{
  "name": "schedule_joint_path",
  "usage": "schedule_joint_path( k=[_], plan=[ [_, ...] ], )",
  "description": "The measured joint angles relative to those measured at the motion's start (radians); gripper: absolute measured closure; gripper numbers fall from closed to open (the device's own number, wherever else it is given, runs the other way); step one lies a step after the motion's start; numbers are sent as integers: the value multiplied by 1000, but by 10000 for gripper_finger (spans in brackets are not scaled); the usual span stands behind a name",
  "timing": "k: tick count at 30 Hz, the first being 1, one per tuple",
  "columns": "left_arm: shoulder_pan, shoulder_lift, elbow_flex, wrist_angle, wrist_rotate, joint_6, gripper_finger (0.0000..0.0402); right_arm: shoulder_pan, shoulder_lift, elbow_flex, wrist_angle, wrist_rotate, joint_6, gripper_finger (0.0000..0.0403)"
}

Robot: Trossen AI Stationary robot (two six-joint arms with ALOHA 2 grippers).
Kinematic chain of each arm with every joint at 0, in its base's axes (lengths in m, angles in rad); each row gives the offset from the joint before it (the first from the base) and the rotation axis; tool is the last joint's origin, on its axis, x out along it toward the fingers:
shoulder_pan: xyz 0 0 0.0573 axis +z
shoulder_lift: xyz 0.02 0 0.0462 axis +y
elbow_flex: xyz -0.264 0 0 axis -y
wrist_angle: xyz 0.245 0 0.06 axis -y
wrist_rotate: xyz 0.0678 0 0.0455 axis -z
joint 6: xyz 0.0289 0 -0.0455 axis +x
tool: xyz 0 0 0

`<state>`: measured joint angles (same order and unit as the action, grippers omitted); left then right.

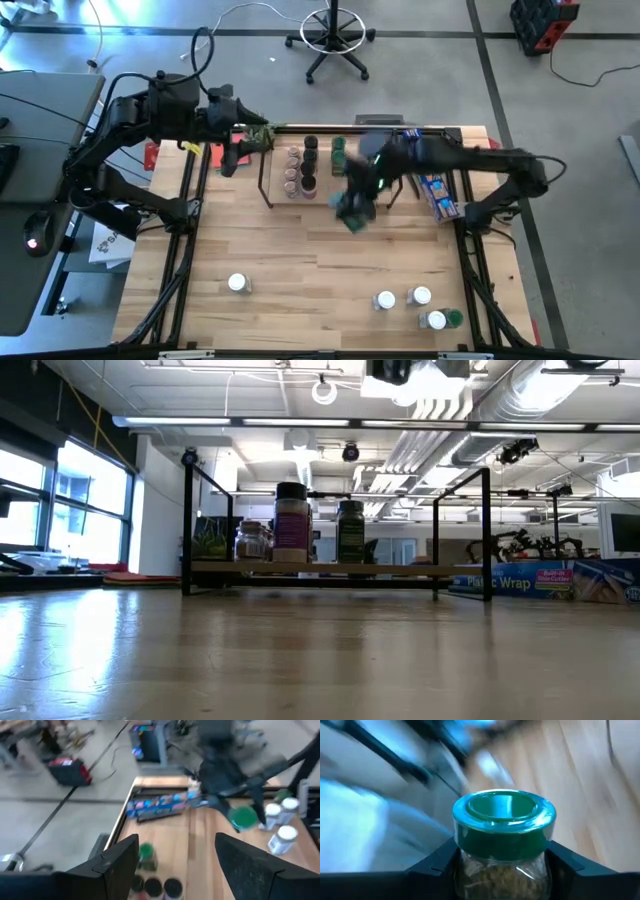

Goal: Shelf spices
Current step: Put the green seasoning bottle aligned with the other green seasoning bottles on the shelf

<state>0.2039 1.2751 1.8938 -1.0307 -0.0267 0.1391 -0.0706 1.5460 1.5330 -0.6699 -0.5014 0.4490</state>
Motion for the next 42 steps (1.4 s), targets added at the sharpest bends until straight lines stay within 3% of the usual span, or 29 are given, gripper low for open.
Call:
schedule_joint_path(
  k=[5, 8, 12, 17, 20, 24, 27, 31, 35, 42],
  plan=[
    [0, 4, 0, 92, 100, 27, 143, -107, -29, -1, 426, -134, 153, 222],
    [-1, 10, 0, 130, 120, -1, 143, -133, -34, 3, 597, -47, 180, 222],
    [-2, 5, 0, 107, 38, -56, 143, -114, -26, 0, 511, 221, 154, 222],
    [-1, -18, 0, 78, -43, -83, 143, -14, -15, -11, 329, 742, 164, 222],
    [-2, -30, 0, 74, -58, -83, 143, 63, -6, -64, 247, 1054, 272, 222],
    [-2, -41, 0, 74, -73, -83, 143, 119, 20, -178, 241, 1285, 466, 222],
    [-2, -45, 0, 78, -75, -83, 143, 113, 59, -267, 244, 1331, 605, 222],
    [-2, -45, 0, 85, -76, -86, 143, 83, 104, -342, 270, 1324, 671, 222],
    [-2, -45, 0, 88, -84, -85, 143, 56, 158, -359, 330, 1323, 631, 222],
    [-2, -45, 0, 88, -89, -83, 143, 51, 262, -360, 482, 1435, 503, 222]
  ],
)
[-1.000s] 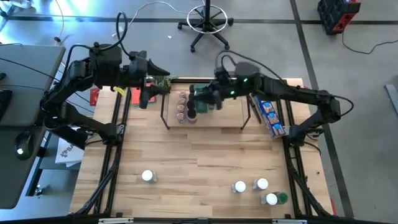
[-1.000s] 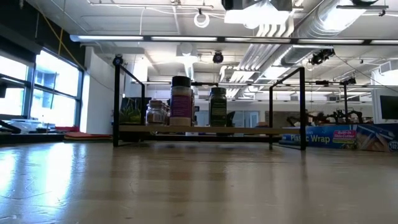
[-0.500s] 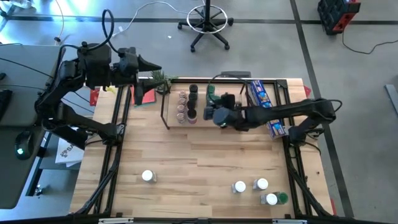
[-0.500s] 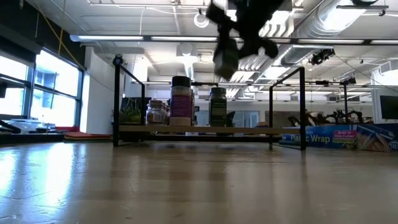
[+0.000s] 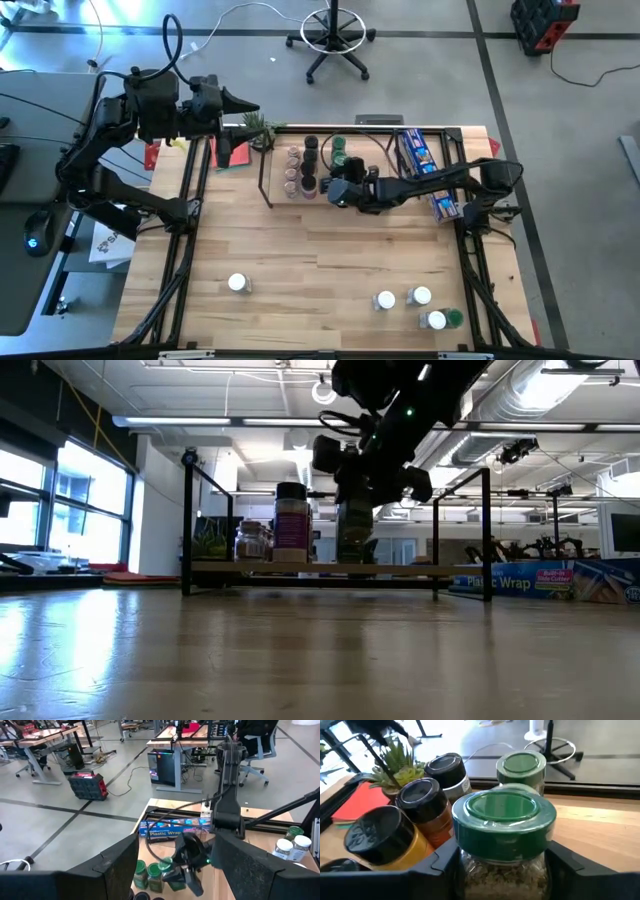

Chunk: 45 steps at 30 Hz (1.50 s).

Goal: Shelf spices
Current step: Put the green seasoning bottle aligned with the other green seasoning bottles on the shelf

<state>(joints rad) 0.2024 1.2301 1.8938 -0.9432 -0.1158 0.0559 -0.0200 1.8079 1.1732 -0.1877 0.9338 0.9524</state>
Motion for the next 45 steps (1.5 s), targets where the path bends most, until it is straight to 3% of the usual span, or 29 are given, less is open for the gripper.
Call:
schedule_joint_path(
  k=[6, 13, 32, 45],
  plan=[
    [0, 0, 0, 0, -7, 0, 143, -4, 51, 1, 42, 31, -6, 219],
    [0, 0, 0, 0, -28, 0, 143, -6, 71, 1, 38, 25, -11, 171],
    [0, 0, 0, -2, -27, 0, 143, -6, 55, 58, 18, 12, -141, 163],
    [0, 0, 0, -3, -26, 0, 143, 1, -54, 92, -201, -37, -142, 163]
  ],
)
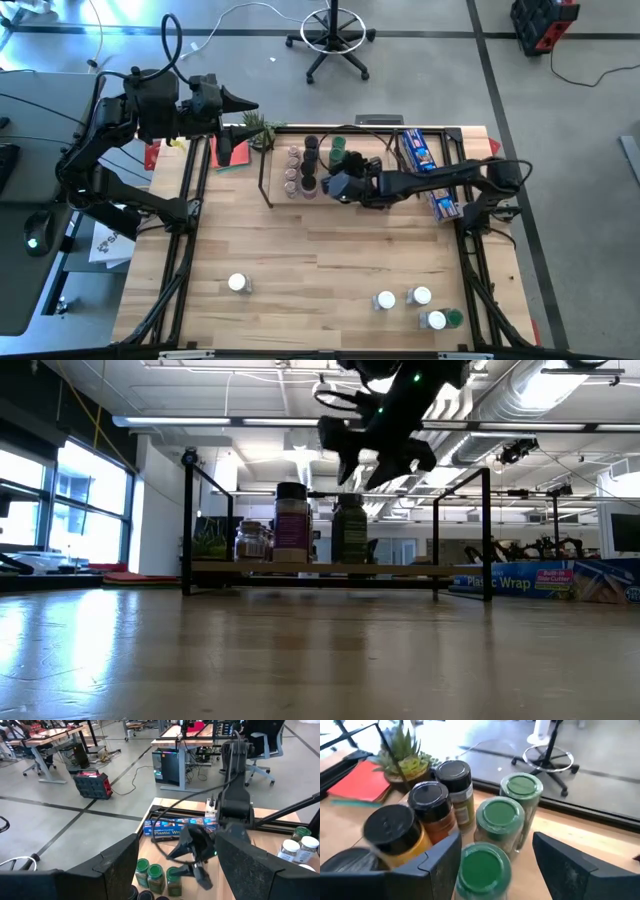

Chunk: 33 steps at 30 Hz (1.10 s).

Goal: Shelf spices
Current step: Put the green seasoning bottle aligned with the other green seasoning bottles on the shelf

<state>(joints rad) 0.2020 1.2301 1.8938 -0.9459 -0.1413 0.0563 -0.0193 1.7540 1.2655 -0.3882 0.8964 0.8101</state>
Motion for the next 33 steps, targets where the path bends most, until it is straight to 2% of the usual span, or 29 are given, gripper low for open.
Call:
schedule_joint_path(
  k=[7, 10, 13, 17, 21, 33],
  plan=[
    [0, 0, 0, 0, 0, 0, 143, 7, -84, 1, -171, -280, 2, 174],
    [0, 0, 0, 1, 0, 0, 143, 26, -59, -7, -189, -342, 24, 209],
    [0, 0, 0, 1, -1, 0, 143, 30, -18, -26, -143, -386, 65, 261],
    [0, 0, 0, 2, -1, 0, 143, 11, 34, -32, -100, -392, 127, 335],
    [0, 0, 0, 2, -2, 0, 143, -15, 56, -32, -83, -389, 132, 378],
    [0, 0, 0, 2, -3, 0, 143, -40, 59, -32, 14, -381, 98, 391]
  ],
)
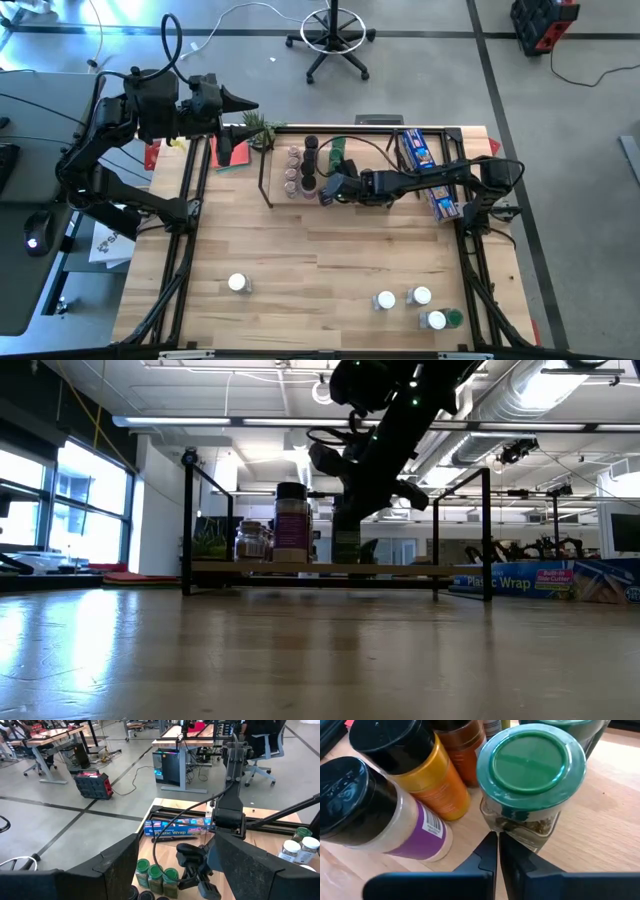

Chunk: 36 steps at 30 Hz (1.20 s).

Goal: Shelf spices
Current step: Put the green seasoning bottle aligned with the other green seasoning bottles on the shelf

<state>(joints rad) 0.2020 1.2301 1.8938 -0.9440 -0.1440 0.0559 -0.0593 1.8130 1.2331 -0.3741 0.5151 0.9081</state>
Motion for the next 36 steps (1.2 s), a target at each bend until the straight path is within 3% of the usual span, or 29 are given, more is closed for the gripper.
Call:
schedule_joint_path(
  k=[8, 13, 17, 23, 27, 32, 36],
  plan=[
    [0, 0, 0, 0, -1, 0, 143, 15, -29, 7, -23, -36, 3, 391],
    [1, 0, 0, -2, -6, 0, 143, 55, -126, 30, -81, -48, -53, 391],
    [1, 0, 0, -6, -28, 33, 143, 51, -221, 30, -93, -121, -128, 391],
    [1, 0, 0, -5, -47, 88, 143, -13, -374, 30, -126, -421, -259, 387],
    [1, 0, 0, -25, -53, 87, 143, -5, -448, 32, -217, -656, -252, 358],
    [1, 5, 0, -52, -73, 87, 143, 140, -463, 32, -441, -909, -185, 291],
    [1, 5, 0, -84, -100, 76, 143, 311, -458, 32, -553, -1010, -137, 227]
  ],
)
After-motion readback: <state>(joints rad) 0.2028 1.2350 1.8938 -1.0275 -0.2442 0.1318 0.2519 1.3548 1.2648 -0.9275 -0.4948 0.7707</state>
